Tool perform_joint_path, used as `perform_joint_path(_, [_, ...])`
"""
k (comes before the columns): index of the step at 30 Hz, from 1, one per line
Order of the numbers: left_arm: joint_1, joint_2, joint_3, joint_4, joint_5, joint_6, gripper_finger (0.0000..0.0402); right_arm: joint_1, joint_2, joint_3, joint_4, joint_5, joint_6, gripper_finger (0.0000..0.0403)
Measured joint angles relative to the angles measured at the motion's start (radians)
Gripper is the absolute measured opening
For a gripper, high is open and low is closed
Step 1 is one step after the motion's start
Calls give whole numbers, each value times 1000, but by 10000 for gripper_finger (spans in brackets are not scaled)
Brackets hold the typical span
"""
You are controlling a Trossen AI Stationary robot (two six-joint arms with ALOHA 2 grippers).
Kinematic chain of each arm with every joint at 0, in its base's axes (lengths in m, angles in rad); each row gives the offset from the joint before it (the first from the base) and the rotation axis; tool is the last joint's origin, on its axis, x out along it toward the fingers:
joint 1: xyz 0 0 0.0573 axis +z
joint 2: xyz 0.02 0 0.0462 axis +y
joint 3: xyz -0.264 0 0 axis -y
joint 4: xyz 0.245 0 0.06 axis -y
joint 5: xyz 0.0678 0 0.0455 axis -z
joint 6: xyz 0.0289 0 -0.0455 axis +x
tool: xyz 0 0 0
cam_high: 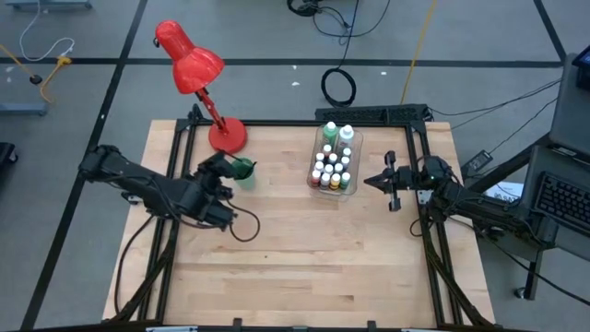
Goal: Pick & Place Paint Supplies
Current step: Put the silver paintbrush into the green cup
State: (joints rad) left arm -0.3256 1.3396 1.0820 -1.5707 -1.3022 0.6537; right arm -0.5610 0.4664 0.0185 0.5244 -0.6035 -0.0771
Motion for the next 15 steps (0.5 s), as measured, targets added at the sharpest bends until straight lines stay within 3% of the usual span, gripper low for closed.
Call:
perform_joint_path(4, [4,-4,-1,0,13,15,0,6,1,0,-21,0,13,4])
perform_joint_path(8, [12,-5,-1,1,137,29,1,26,1,0,-37,1,8,4])
perform_joint_path(15, [39,-5,-1,0,191,44,2,72,1,0,-23,0,5,4])
